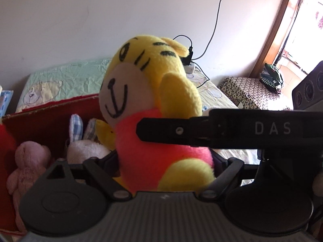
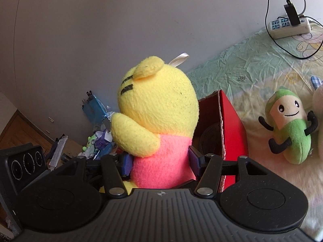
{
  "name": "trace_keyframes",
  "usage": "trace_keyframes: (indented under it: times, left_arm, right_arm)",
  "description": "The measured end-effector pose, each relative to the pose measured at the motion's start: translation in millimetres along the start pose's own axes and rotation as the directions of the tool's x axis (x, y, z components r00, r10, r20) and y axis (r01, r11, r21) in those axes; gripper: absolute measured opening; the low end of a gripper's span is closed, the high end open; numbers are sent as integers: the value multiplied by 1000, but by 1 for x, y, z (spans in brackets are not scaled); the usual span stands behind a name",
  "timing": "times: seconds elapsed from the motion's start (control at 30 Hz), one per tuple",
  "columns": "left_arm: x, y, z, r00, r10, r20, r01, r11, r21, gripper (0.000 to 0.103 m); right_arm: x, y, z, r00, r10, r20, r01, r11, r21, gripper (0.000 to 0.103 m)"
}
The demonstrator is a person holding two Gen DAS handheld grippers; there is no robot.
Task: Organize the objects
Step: 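Carry the tiger plush with the right gripper and lower it into the red box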
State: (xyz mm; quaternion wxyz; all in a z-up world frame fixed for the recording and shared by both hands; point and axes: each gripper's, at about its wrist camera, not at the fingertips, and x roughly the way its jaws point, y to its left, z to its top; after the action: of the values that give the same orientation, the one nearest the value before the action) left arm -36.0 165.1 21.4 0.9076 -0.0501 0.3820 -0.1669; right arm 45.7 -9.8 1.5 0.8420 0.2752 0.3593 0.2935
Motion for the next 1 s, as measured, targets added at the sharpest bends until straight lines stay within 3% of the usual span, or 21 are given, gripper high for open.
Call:
trace_keyframes:
  times: [0.23, 0.47, 0.7, 0.83, 0.93, 1.0]
  left_arm:
    - [14, 16, -3, 998, -26, -53, 24, 999, -33, 86]
    - [24, 20, -2, 996, -42, -75, 39, 999, -32, 87]
    - [25, 26, -4, 995, -63, -80, 60, 997, -43, 89]
    - [23, 24, -9, 995, -54, -85, 53, 998, -20, 89]
    - [19, 19, -10, 997, -46, -69, 47, 999, 10, 90]
    - [19, 16, -10, 997, -46, -63, 48, 999, 26, 92]
  right_arm:
    - [16, 6, -6, 996, -60, -65, 59, 998, -21, 59]
    - [24, 8, -7, 992, -103, -70, 99, 993, -60, 65]
    - [21, 20, -7, 989, -147, -1, 145, 976, -162, 70]
    - [10, 18, 1, 986, -143, 85, 154, 979, -137, 70]
    - [8, 18, 6, 979, -159, 127, 175, 977, -126, 66]
    - [16, 14, 7, 978, -177, 111, 190, 974, -120, 59]
